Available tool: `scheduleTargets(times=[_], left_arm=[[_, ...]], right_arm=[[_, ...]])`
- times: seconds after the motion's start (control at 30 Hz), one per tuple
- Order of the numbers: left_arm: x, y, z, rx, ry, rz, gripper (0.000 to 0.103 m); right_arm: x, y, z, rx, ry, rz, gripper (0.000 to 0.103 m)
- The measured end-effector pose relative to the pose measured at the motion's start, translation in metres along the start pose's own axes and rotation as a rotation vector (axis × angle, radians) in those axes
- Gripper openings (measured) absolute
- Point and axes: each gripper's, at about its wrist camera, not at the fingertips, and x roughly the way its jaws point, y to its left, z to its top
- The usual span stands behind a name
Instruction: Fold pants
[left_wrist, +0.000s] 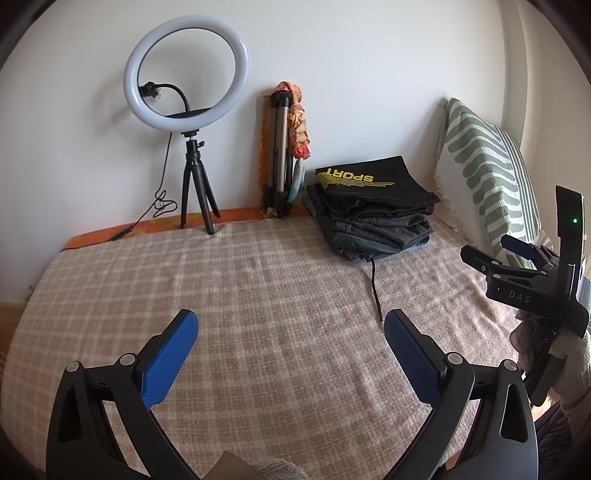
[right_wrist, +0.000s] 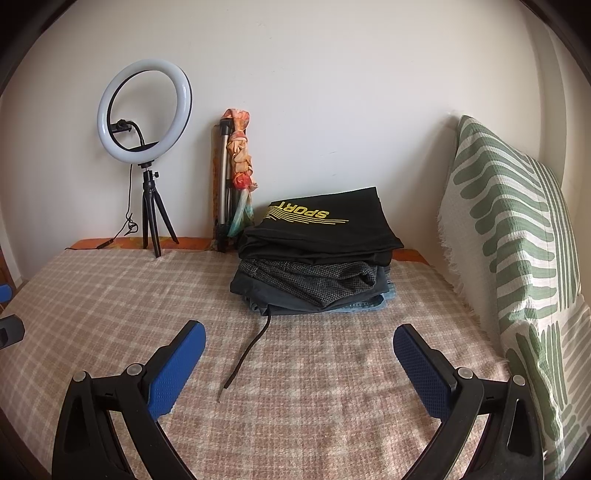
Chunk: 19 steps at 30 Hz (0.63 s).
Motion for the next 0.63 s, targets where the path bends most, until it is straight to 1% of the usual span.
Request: scheduleTargets(times=[0.63], left_arm=[[-0.0002, 0.0020, -0.0002, -0.011, -0.001, 0.007, 0.101]], right_arm=[[0.0009, 0.0031, -0.0003, 0.001, 0.006, 0.022, 0.103]])
